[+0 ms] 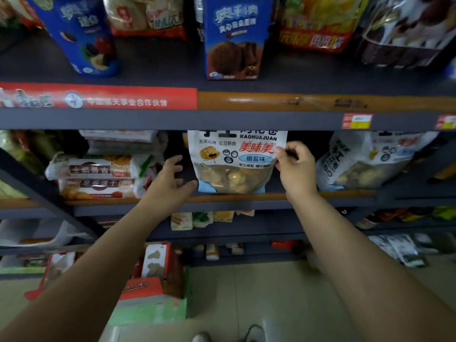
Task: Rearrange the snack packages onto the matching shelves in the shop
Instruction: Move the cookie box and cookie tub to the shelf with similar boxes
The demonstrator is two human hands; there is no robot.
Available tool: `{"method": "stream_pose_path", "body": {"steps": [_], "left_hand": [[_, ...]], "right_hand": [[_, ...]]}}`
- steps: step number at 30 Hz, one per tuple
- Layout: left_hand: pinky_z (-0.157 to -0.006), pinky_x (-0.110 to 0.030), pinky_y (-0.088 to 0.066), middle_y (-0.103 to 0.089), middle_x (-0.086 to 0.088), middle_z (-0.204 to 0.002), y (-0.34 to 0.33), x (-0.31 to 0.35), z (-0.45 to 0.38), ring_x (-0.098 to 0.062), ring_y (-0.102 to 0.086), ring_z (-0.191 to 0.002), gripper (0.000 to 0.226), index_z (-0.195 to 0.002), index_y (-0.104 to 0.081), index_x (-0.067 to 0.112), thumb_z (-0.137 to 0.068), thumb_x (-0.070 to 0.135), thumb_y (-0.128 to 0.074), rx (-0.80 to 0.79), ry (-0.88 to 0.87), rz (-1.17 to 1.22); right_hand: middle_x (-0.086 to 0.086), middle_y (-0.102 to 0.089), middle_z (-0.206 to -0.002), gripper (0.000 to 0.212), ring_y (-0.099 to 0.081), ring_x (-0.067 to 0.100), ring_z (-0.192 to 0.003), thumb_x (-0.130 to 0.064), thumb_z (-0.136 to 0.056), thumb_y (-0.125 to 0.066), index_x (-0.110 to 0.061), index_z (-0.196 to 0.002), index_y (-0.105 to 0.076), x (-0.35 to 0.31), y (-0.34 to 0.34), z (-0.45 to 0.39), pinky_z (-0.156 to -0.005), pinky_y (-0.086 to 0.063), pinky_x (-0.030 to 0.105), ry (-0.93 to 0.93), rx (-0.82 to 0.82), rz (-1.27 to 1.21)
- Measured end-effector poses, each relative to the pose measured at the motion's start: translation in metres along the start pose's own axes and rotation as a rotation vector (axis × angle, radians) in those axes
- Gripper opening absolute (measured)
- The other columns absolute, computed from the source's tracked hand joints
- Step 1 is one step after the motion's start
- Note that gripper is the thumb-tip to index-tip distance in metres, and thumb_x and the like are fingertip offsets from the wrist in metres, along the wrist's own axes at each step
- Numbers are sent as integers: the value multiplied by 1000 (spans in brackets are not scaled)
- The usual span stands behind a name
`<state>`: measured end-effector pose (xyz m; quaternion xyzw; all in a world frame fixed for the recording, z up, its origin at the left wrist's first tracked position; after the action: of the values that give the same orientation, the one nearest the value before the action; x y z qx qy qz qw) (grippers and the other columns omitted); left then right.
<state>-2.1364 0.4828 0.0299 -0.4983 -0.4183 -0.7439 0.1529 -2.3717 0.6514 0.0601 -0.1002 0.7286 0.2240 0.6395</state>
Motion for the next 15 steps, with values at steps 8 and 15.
{"method": "stream_pose_path", "body": {"steps": [8,15], "left_hand": [[-104,-35,-35,-26,1,-153,-107,63,-21,-23,-30,-139,72,-147,-18,27,-89,19,-61,-163,-69,123],[-99,-30,-33,-25,3,-153,-142,84,-43,-20,-26,-140,66,-145,-22,27,-90,18,-58,-158,-38,185]], "right_hand": [[-2,-66,-97,5,-64,14,-92,-23,-94,-57,-17,-94,-57,17,89,-37,-90,-54,43,-21,89,108],[11,-69,-101,19,-65,22,-91,-15,-92,-59,-4,-107,-66,3,113,-60,-87,-54,42,103,106,315]]}}
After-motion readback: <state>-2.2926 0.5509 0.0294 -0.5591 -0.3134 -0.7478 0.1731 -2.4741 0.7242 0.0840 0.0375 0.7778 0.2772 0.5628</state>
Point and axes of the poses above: each hand's wrist, its own z-axis away from the middle knuckle, its own y-axis out of the back of the hand, x = y × z, the point moved 10 cm from there along -z, towards the middle knuckle
